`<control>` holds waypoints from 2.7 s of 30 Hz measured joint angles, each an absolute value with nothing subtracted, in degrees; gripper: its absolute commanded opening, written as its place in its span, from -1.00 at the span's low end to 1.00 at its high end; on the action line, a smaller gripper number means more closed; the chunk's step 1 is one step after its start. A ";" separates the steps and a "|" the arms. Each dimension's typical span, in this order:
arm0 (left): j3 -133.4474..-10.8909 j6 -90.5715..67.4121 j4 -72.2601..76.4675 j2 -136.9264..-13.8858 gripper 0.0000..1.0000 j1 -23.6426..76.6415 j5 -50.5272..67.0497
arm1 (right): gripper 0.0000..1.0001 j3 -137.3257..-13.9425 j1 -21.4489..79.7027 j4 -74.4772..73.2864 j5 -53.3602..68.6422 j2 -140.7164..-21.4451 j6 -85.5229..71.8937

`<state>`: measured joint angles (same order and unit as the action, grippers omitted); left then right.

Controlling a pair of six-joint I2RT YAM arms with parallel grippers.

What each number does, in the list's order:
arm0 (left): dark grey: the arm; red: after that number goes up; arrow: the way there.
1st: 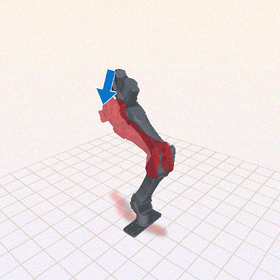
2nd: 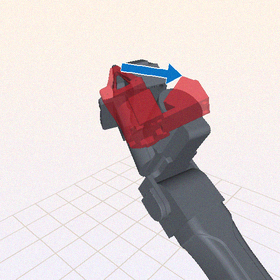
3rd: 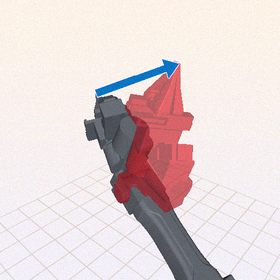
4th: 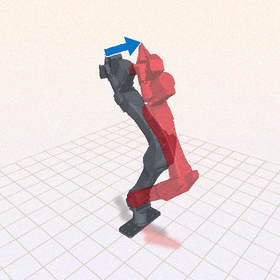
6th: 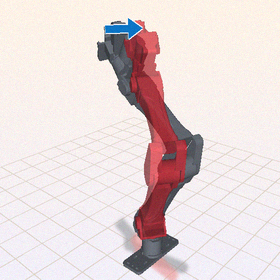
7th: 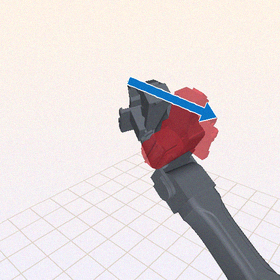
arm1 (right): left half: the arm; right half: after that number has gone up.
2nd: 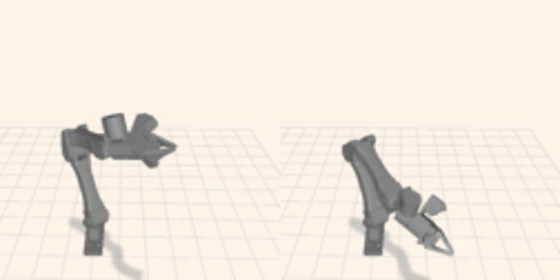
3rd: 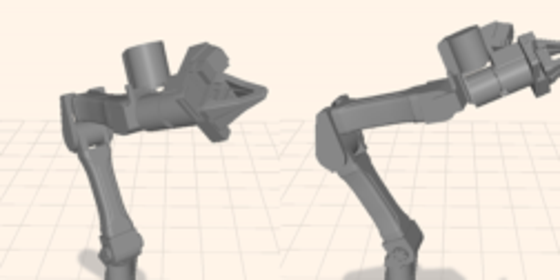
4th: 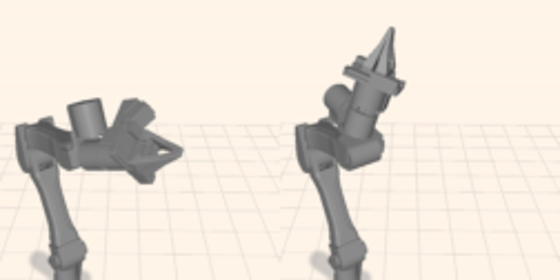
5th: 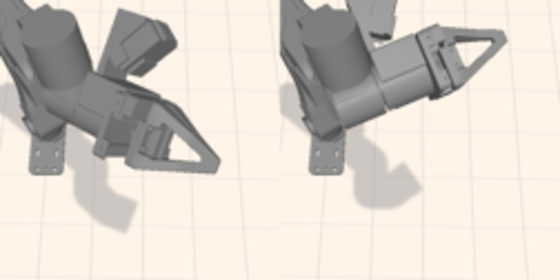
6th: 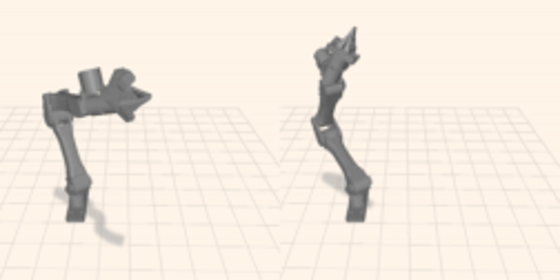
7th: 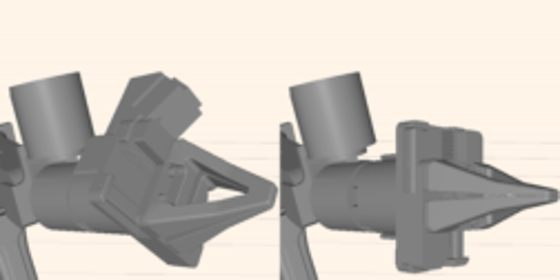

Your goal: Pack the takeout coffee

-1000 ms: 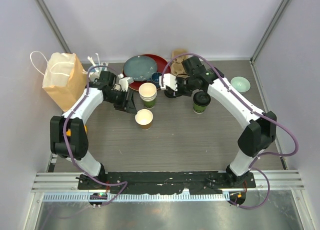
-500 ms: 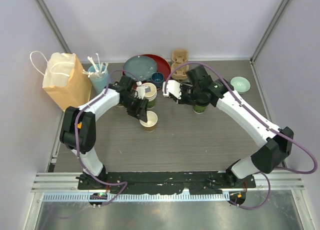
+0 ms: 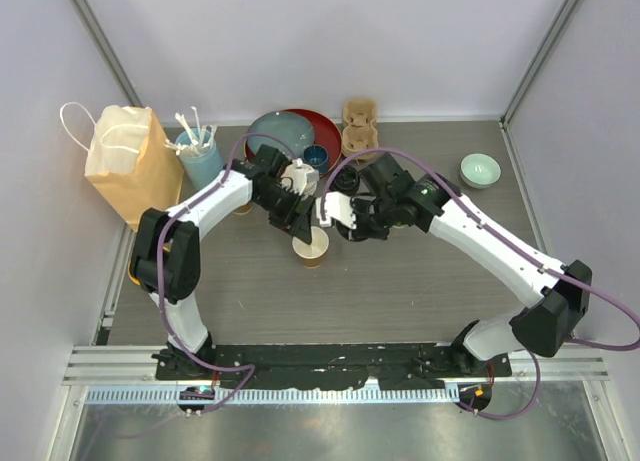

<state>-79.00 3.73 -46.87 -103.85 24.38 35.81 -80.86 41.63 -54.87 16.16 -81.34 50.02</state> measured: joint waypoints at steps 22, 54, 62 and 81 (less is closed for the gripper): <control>-76.18 8.38 -53.25 -90.24 0.40 7.53 39.77 | -0.98 -101.14 53.04 -63.99 14.85 -107.09 54.72; -75.59 8.73 -53.60 -90.26 0.40 7.05 40.14 | -0.98 -103.77 49.47 -65.14 23.99 -113.56 57.12; -75.59 9.23 -53.63 -90.26 0.40 7.05 40.14 | -0.98 -104.16 48.80 -65.10 24.84 -114.15 57.14; -75.33 9.30 -53.63 -90.26 0.39 7.05 40.14 | -0.97 -105.41 48.25 -65.12 26.72 -115.57 57.89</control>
